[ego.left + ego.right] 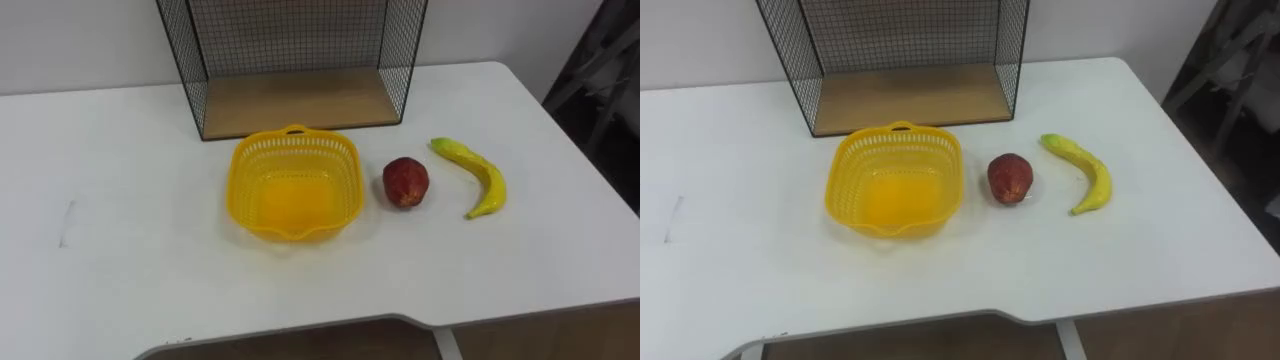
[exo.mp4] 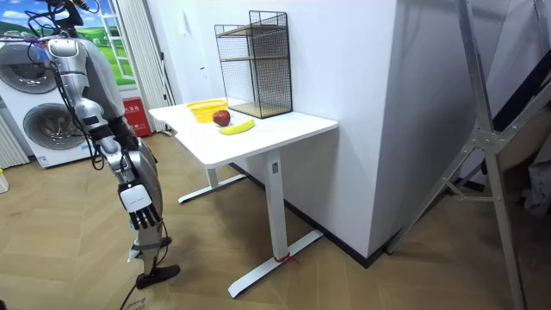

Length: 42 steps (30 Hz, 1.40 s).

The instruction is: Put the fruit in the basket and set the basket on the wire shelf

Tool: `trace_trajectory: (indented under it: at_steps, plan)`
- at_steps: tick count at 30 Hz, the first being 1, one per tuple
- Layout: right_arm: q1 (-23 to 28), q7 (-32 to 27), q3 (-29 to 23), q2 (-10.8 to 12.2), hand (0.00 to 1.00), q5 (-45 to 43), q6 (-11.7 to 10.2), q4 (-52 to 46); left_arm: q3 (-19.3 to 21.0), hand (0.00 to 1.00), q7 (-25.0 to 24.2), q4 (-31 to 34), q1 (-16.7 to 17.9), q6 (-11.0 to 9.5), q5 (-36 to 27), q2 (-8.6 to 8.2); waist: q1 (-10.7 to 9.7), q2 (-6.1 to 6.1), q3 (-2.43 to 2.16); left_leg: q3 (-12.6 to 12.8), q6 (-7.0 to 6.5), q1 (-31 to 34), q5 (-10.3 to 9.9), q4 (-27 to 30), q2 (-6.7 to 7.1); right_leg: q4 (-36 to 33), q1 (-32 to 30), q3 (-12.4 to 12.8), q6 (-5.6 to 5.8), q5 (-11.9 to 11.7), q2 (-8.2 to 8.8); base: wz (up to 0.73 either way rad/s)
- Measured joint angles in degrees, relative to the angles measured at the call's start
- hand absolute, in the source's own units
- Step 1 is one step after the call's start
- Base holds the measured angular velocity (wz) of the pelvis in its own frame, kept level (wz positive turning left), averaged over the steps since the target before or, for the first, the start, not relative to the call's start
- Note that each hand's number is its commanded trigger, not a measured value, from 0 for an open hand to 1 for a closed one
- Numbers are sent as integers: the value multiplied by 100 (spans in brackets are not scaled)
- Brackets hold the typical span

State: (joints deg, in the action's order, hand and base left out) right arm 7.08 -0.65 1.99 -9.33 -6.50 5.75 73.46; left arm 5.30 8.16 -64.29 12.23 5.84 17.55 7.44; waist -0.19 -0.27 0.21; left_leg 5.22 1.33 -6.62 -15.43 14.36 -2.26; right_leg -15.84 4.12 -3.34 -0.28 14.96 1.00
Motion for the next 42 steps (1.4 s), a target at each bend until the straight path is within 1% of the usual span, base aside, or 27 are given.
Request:
trace_trajectory:
  at_steps: [7, 11, 14, 15, 18, 19, 21, 22, 24, 26, 28, 29, 30, 34, 36, 39, 42]
  plan:
    - [-23, -100, 0, 15, 0, 303, 1, 20, -8, 0, 9, -37, 60, 7, -1, -1, 17, -48, 5, -2, 0, -4, 0, -75, 1, 40, -11, -5, 12, -7, -2, 0]
    - [-25, -181, 0, 17, 0, 474, -6, 3, -9, 0, 9, -30, 75, 8, -2, -1, 45, -55, 3, -21, 0, 10, 0, -81, 0, 115, 20, -38, 13, -33, -4, 2]
    - [-26, -229, 9, 19, 0, 759, -66, -9, -8, 0, 18, 21, 76, 4, -2, 10, 44, -80, 3, -48, 0, 3, 0, -87, 2, 163, 64, -76, 15, -37, -2, 6]
    - [-30, -233, 9, 18, 0, 925, -94, -9, -6, 0, 21, 23, 57, 1, -2, 13, 47, -88, -1, -57, 0, 0, 0, -87, -2, 209, 90, -85, 12, -56, -8, 4]
    - [-44, -224, 2, 25, 0, 1505, -190, -11, 17, 0, 39, 23, -10, -14, -1, 12, 57, -112, 4, -59, 0, -10, 0, -97, -5, 212, 106, -52, 15, -73, -18, 0]
    - [-42, -222, 1, 29, 0, 1685, -224, -12, 15, 0, 57, 23, -13, -34, -3, 12, 57, -113, 5, -58, 0, -12, 0, -99, -7, 219, 115, -48, 16, -86, -21, -5]
    - [-36, -199, -2, 74, 0, 2227, -348, -27, 16, 0, 191, 23, -29, -165, -24, 13, 49, -130, 21, -51, 0, -12, 0, -100, -8, 231, 120, -46, 20, -98, -22, 0]
    - [-26, -175, -1, 85, 0, 2357, -378, -27, 16, 0, 254, 23, -41, -254, -96, 12, 50, -135, 31, -47, 0, -10, 0, -99, -8, 231, 119, -44, 22, -102, -22, 0]
    - [-25, -153, -19, 87, 0, 2560, -415, -30, 23, 0, 291, 22, -27, -368, -223, 13, 47, -140, 46, -39, 0, 2, 0, -100, -8, 232, 110, -37, 23, -106, -21, -2]
    - [-26, -101, -74, 96, 0, 2729, -491, -33, 25, 0, 293, 22, -70, -451, -235, 11, 43, -133, 47, -36, 0, 8, 0, -101, -8, 237, 105, -30, 25, -110, -23, 0]
    - [-28, 40, -110, 92, 0, 2979, -624, -41, 23, 0, 331, 22, -43, -577, -235, 11, 46, -111, 39, -8, 0, 8, 0, -123, -9, 317, 111, 2, 36, -122, -33, -4]
    - [-28, 76, -110, 92, 0, 3009, -654, -46, 23, 0, 364, 22, -36, -606, -235, 7, 45, -106, 39, -6, -1, 9, 0, -128, -9, 325, 107, 3, 38, -127, -34, 0]
    - [-24, 122, -110, 93, 0, 3041, -698, -47, 25, 0, 400, 22, -23, -635, -232, 8, 48, -73, 22, -3, -1, 2, 0, -149, -9, 334, 106, 7, 41, -133, -34, 0]
    - [-27, 336, -110, 91, 0, 3018, -774, -55, 82, 0, 420, 11, -4, -672, -233, 9, 47, -78, -2, 6, -13, -9, 8, -175, -9, 326, 109, 8, 39, -157, -33, 0]
    - [-40, 409, -112, 87, 0, 2859, -803, -69, 129, 0, 421, 10, 11, -706, -236, 1, 46, -83, -8, 7, -13, -14, 8, -173, -9, 324, 106, 4, 37, -159, -33, 0]
    - [-41, 520, -87, 91, 0, 2848, -889, -76, 125, 0, 421, 10, -2, -781, -238, -8, 60, -107, -6, 7, -13, -21, 8, -175, -9, 325, 110, 13, 36, -164, -33, 0]
    - [-39, 509, -69, 101, 0, 2879, -889, -136, 91, 0, 421, 11, -13, -807, -403, -10, 60, -110, 2, 18, -14, -13, 8, -169, -12, 331, 95, 16, 38, -191, -34, -1]
